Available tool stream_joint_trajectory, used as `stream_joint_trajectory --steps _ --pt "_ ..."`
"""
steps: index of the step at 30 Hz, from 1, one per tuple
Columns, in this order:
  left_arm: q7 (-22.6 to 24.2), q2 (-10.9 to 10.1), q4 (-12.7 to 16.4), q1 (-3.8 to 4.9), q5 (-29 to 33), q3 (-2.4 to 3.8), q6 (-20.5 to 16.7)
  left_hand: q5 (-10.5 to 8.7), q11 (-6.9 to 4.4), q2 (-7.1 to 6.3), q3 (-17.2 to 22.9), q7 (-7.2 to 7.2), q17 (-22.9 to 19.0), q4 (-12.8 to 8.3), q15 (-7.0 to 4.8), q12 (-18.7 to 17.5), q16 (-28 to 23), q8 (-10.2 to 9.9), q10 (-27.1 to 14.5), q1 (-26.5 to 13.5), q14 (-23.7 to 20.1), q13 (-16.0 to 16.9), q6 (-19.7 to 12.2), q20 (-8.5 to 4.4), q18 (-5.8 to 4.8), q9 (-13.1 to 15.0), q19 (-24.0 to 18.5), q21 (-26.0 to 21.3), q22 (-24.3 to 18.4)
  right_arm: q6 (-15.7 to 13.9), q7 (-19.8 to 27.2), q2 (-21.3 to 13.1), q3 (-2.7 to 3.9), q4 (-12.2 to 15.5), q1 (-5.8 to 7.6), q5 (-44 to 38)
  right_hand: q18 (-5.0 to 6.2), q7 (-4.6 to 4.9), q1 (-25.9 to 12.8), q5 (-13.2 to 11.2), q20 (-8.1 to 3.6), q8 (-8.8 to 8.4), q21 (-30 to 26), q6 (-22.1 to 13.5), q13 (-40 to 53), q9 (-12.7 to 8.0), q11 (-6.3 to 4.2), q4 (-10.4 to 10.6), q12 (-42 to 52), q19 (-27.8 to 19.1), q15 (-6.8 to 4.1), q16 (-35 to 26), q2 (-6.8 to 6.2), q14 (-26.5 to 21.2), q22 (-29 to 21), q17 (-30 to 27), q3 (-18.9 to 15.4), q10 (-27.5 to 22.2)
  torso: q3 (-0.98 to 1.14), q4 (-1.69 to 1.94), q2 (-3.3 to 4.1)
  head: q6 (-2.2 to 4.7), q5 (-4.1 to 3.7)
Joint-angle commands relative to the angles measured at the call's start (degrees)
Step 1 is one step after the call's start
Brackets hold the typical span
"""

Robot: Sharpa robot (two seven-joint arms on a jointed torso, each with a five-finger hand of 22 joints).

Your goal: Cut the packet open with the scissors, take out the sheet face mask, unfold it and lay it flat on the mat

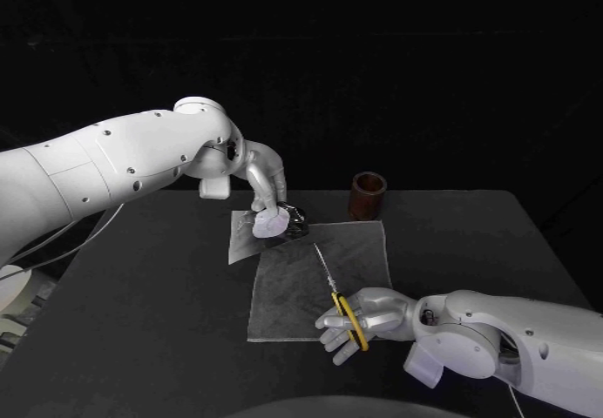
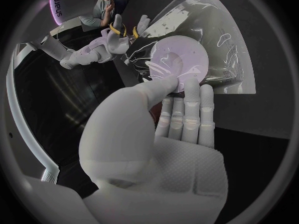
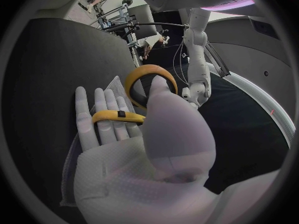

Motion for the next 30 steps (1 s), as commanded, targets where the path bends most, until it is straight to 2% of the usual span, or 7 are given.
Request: stream_joint_trajectory --steps 1,3,4,6,16,22,30 --pt "-0.24 -0.07 -0.14 0.11 0.55 0.01 -0.54 0.4 -1.91 -0.07 0.41 0.17 -0.06 0.03 -0.33 0.3 0.34 -0.12 6.27 -0.68 0.07 2.12 0.46 -0.17 0.72 0.11 0.06 0.27 0.11 7.97 3.22 -0.16 0.04 -1.03 0.12 6.85 2.0 4.56 0.35 -0.23 -0.07 0.16 -0.34 -1.04 -0.13 0.06 0.23 0.17 -0.31 -1.95 0.2 -0.26 -0.25 -1.54 -0.14 -0.37 -0.78 -0.18 -0.08 0.02 -0.01 -0.06 -0.04" --pt "-0.39 -0.07 -0.48 0.11 1.14 0.0 -1.2 0.4 -1.91 -0.08 0.47 0.16 -0.06 0.0 -0.34 0.32 0.37 -0.12 6.28 -0.72 0.09 2.14 0.48 -0.17 0.72 0.12 0.07 0.29 0.12 11.72 3.04 -0.29 0.05 -1.7 0.17 8.82 1.42 5.19 0.6 -0.28 -0.01 -0.12 -0.5 -3.38 -0.2 -0.05 0.9 0.29 -0.47 -6.08 0.85 -0.45 -1.28 -5.52 -0.32 -1.05 -1.1 -2.36 -0.08 0.05 -0.01 -0.12 0.14" --pt "-0.43 -0.07 -0.61 0.11 1.4 -0.01 -1.41 0.4 -1.93 -0.14 0.66 0.15 -0.08 -0.1 -0.36 0.41 0.44 -0.12 6.31 -0.83 0.14 2.19 0.54 -0.19 0.73 0.16 0.1 0.36 0.14 13.12 2.9 -0.31 0.05 -1.9 0.19 9.46 0.56 5.75 0.32 -0.17 0.02 -0.85 -0.7 -7.57 -0.21 -0.42 1.64 0.46 -0.58 -10.21 1.72 -0.86 -3.55 -13.05 -0.52 -2.17 -1.93 -5.82 -0.05 0.04 0.01 -0.09 0.25" --pt "-0.55 0.01 -0.96 0.11 2.07 -0.02 -1.88 0.41 -1.95 -0.19 0.87 0.13 -0.1 -0.2 -0.39 0.48 0.5 -0.13 6.33 -0.94 0.16 2.24 0.59 -0.21 0.74 0.2 0.12 0.42 0.15 15.95 2.57 -0.28 0.05 -2.35 0.23 10.81 -0.39 5.96 0.37 -0.05 -0.03 -0.78 -0.92 -14.33 -0.14 -1.18 2.24 0.58 -0.52 -15.14 2.58 -1.19 -5.31 -20.2 -0.75 -3.04 -3.09 -9.44 -0.01 -0.03 -0.01 -0.16 0.39" --pt "-2.55 1.48 -2.47 0.02 4.1 -0.34 -5.95 0.46 -1.99 -0.39 1.71 0.09 -0.2 -0.48 -0.44 0.76 0.72 -0.18 6.36 -1.44 0.26 2.43 0.71 -0.26 0.75 0.35 0.2 0.62 0.19 21.22 2.96 0.23 0.1 -3.49 0.92 14.86 -1.0 6.13 0.86 -0.06 -0.06 4.85 -0.83 -24.35 -0.01 1.35 2.71 0.75 0.03 -17.89 3.13 -1.15 -4.69 -24.51 -0.76 -3.07 -2.44 -14.4 0.03 -0.12 -0.02 -0.14 0.5" --pt "-4.33 1.9 -3.52 -0.05 5.42 -0.44 -9.15 0.5 -2.06 -0.59 2.52 0.03 -0.31 -0.77 -0.51 1.06 0.95 -0.2 6.42 -1.96 0.43 2.62 0.87 -0.34 0.78 0.52 0.39 0.89 0.24 21.93 3.36 0.19 0.17 -4.05 2.36 15.65 -0.86 6.1 0.78 -0.14 -0.07 9.6 -0.71 -24.49 0.1 4.06 2.6 0.49 0.89 -17.67 2.96 -0.63 -3.05 -22.69 -0.69 -2.67 -1.34 -13.46 0.04 -0.01 0.01 -0.01 0.34" --pt "-5.38 2.87 -4.25 -0.08 6.46 -0.46 -10.08 0.59 -2.12 -0.87 3.43 -0.03 -0.47 -1.11 -0.58 1.37 1.15 -0.23 6.44 -2.49 0.59 2.81 1.01 -0.43 0.79 0.72 0.55 1.14 0.28 22.49 3.24 0.69 0.22 -4.98 3.46 15.91 -0.83 6.15 0.51 -0.14 -0.05 11.17 -0.69 -25.12 0.07 4.76 2.62 0.49 1.06 -17.63 2.97 -0.66 -3.06 -22.84 -0.69 -2.65 -1.34 -13.6 -0.08 -0.05 0.02 -0.16 0.9"
